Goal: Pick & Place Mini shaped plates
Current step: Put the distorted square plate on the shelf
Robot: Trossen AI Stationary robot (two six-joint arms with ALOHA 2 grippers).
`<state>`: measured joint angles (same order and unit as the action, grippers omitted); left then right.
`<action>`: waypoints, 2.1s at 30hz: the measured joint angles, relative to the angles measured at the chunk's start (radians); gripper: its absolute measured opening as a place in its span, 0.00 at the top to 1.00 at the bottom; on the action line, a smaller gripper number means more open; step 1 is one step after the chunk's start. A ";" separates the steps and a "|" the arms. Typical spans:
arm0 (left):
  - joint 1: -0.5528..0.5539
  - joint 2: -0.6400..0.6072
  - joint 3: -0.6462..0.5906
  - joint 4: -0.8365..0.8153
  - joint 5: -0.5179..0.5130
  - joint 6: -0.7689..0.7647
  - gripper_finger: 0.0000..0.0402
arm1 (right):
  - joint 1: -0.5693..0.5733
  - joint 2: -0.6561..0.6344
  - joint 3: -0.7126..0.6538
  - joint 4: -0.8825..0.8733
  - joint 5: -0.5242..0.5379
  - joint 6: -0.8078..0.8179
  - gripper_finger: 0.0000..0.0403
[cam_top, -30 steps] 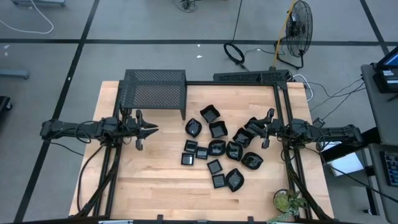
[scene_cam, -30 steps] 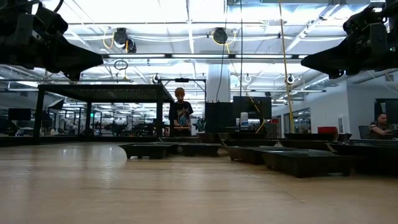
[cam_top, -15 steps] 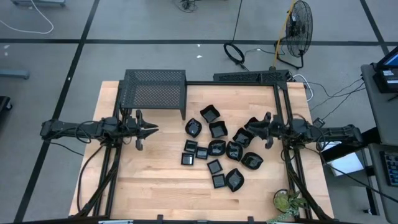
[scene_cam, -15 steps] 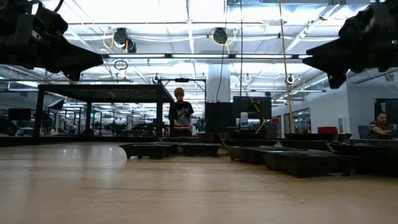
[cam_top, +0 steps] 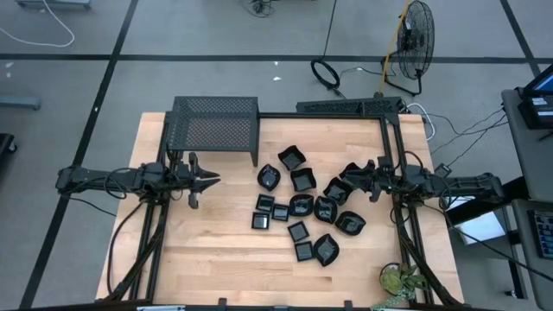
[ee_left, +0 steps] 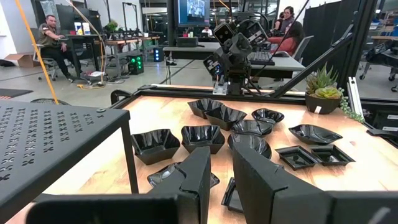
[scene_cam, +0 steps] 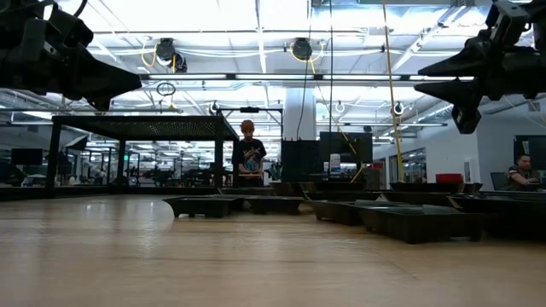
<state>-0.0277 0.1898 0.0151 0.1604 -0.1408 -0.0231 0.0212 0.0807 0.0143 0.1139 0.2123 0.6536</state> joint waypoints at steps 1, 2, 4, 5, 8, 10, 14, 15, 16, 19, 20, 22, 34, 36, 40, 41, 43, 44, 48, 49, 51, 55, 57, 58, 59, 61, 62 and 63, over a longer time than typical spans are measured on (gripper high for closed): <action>0.000 0.000 0.000 0.000 0.000 0.000 0.82 | 0.000 0.000 0.000 0.001 0.000 -0.011 0.75; 0.000 0.000 0.000 0.000 0.000 0.000 0.82 | 0.000 0.000 0.000 0.004 0.001 -0.017 0.75; 0.000 0.000 0.000 0.000 0.000 0.000 0.82 | 0.000 0.000 0.000 0.010 0.025 -0.042 0.75; 0.000 0.000 0.000 0.000 0.000 0.000 0.82 | 0.000 0.000 0.000 0.010 0.050 -0.060 0.75; 0.000 0.000 0.000 0.000 0.000 0.000 0.82 | 0.000 0.000 0.000 0.010 0.108 -0.076 0.75; 0.000 0.000 0.000 0.000 0.000 0.000 0.82 | 0.000 0.000 0.000 0.009 0.128 -0.070 0.75; 0.000 0.000 0.000 0.000 0.000 0.000 0.82 | 0.000 0.000 0.000 0.010 0.183 -0.112 0.75; 0.000 0.000 0.000 0.000 0.000 0.000 0.82 | 0.000 0.000 0.000 0.009 0.198 -0.119 0.75; 0.000 0.000 0.000 0.000 0.000 0.000 0.82 | 0.000 0.000 0.000 0.010 0.217 -0.125 0.75; 0.000 0.000 0.000 0.000 0.000 0.000 0.82 | 0.000 0.000 0.000 0.010 0.297 -0.169 0.75; 0.000 0.000 0.000 0.000 0.000 0.000 0.82 | 0.000 0.000 0.000 0.009 0.339 -0.174 0.75; 0.000 0.000 0.000 0.000 0.000 0.000 0.82 | 0.000 0.000 0.013 -0.001 0.418 -0.183 0.74; 0.000 0.000 0.000 0.000 0.000 0.000 0.82 | -0.046 0.260 0.275 -0.712 0.519 0.042 0.39; 0.000 0.000 0.000 -0.001 0.000 0.000 0.82 | -0.073 0.319 0.290 -0.777 0.481 0.107 0.37; 0.000 0.000 0.000 -0.002 0.000 0.000 0.82 | -0.128 0.432 0.294 -0.778 0.362 0.143 0.39; 0.000 0.000 0.000 -0.001 0.000 0.000 0.82 | -0.139 0.461 0.293 -0.777 0.359 0.162 0.40; 0.000 0.000 0.000 0.000 0.000 0.000 0.82 | -0.158 0.510 0.281 -0.772 0.359 0.176 0.41; 0.000 0.000 0.000 -0.002 0.000 0.000 0.82 | -0.166 0.534 0.274 -0.769 0.359 0.174 0.42; 0.000 0.000 0.000 -0.001 0.000 0.000 0.82 | -0.172 0.600 0.252 -0.722 0.354 0.173 0.45; 0.000 0.000 0.000 -0.002 0.000 0.000 0.82 | -0.172 0.609 0.252 -0.708 0.354 0.173 0.45; 0.000 0.000 0.000 0.000 0.000 0.000 0.82 | -0.173 0.618 0.252 -0.674 0.342 0.171 0.47; 0.000 0.000 0.000 0.000 0.000 0.000 0.82 | -0.173 0.618 0.252 -0.625 0.306 0.145 0.50; 0.000 0.000 0.000 -0.002 0.000 0.000 0.82 | -0.172 0.619 0.252 -0.626 0.302 0.144 0.53; 0.000 0.000 0.000 -0.001 0.000 0.000 0.82 | -0.173 0.620 0.252 -0.626 0.302 0.145 0.54; 0.000 0.000 0.000 -0.001 0.000 0.000 0.82 | -0.173 0.621 0.252 -0.626 0.301 0.144 0.57; 0.000 0.000 0.000 -0.002 0.000 0.000 0.82 | -0.173 0.621 0.252 -0.629 0.290 0.138 0.61; 0.000 0.000 0.000 -0.001 0.000 0.000 0.82 | -0.173 0.622 0.252 -0.627 0.280 0.135 0.64; 0.000 0.000 0.000 -0.001 0.000 0.000 0.82 | -0.173 0.624 0.252 -0.626 0.279 0.132 0.67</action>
<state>-0.0274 0.1898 0.0151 0.1598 -0.1407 -0.0232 -0.1516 0.7048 0.2661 -0.5117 0.4914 0.7858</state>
